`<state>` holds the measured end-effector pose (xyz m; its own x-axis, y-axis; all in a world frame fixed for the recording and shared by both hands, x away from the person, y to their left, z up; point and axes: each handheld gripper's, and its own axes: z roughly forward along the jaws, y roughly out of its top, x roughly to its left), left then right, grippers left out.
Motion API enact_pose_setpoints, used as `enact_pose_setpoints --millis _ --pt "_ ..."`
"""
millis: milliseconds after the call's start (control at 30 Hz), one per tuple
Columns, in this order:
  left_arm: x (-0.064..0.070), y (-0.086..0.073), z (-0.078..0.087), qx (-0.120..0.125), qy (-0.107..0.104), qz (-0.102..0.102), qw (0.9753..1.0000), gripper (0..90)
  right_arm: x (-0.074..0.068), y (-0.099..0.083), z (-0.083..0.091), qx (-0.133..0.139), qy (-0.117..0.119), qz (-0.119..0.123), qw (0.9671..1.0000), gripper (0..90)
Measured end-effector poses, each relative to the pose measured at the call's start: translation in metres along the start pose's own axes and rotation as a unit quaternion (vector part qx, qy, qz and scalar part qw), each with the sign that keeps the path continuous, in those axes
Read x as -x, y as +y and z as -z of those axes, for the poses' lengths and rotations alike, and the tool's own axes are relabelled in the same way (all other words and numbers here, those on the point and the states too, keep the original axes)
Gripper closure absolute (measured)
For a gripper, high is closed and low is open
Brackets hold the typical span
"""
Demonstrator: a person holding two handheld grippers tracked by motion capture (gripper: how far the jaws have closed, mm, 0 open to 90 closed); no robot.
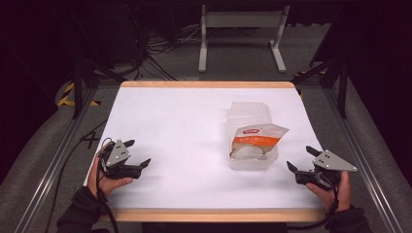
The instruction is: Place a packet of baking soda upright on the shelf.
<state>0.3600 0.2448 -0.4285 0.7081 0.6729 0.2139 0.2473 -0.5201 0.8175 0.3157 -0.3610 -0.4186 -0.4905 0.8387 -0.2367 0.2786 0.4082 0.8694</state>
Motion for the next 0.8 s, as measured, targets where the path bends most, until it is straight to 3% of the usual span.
enact_pose_setpoints --millis 467,600,733,800 --pt "-0.009 -0.03 0.02 0.018 0.016 0.063 0.9978 12.9 0.001 -0.002 -0.001 -0.004 -0.008 0.007 0.9999 15.2" --pt "-0.013 -0.037 0.028 0.042 0.021 0.092 0.9947 12.7 0.003 -0.004 0.001 0.001 -0.014 0.0 0.9999 14.0" --pt "-0.015 -0.042 0.034 0.051 0.032 0.1 0.9931 12.4 0.006 -0.005 0.003 0.007 -0.029 -0.007 0.9995 12.9" --pt "-0.016 -0.043 0.038 0.063 0.037 0.114 0.9908 12.3 0.008 -0.006 0.004 0.009 -0.038 -0.012 0.9992 12.2"
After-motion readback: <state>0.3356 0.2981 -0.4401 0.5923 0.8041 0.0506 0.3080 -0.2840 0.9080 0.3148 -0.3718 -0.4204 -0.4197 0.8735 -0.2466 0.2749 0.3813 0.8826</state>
